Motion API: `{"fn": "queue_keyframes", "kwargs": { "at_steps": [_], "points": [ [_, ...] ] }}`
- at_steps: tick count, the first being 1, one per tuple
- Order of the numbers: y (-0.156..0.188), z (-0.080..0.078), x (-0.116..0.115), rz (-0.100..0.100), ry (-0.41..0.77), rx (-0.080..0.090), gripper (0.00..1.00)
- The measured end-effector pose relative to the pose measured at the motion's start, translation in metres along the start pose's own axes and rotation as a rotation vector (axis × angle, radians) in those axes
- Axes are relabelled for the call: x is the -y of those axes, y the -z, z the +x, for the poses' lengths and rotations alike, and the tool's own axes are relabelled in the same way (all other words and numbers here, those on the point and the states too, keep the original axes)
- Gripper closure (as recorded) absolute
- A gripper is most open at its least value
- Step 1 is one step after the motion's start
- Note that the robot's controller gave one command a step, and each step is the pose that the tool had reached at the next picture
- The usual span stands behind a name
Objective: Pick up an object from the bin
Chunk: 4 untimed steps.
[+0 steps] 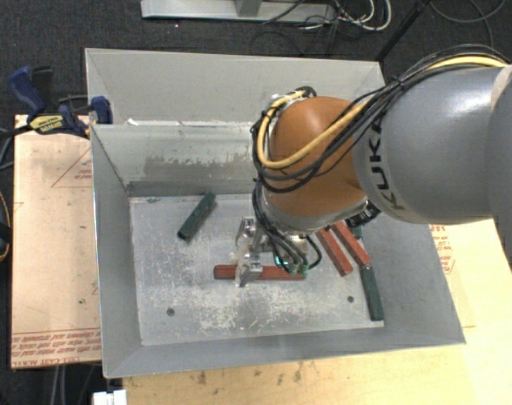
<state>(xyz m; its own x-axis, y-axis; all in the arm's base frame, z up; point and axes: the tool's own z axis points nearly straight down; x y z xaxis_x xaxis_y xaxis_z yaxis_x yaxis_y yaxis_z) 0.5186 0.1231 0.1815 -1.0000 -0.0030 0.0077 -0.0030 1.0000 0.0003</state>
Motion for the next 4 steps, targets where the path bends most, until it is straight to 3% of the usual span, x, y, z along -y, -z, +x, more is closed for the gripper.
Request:
{"fn": "queue_keyframes", "kwargs": {
  "at_steps": [1, 2, 3, 4],
  "points": [
    [0.004, -0.002, 0.001, -0.001, -0.003, 0.007, 0.0],
    [-0.047, -0.016, 0.014, -0.003, -0.021, 0.015, 0.0],
    [-0.103, 0.003, 0.026, -0.006, -0.061, 0.019, 1.0],
    [-0.103, 0.003, 0.026, -0.006, -0.061, 0.019, 1.0]
  ]
}}
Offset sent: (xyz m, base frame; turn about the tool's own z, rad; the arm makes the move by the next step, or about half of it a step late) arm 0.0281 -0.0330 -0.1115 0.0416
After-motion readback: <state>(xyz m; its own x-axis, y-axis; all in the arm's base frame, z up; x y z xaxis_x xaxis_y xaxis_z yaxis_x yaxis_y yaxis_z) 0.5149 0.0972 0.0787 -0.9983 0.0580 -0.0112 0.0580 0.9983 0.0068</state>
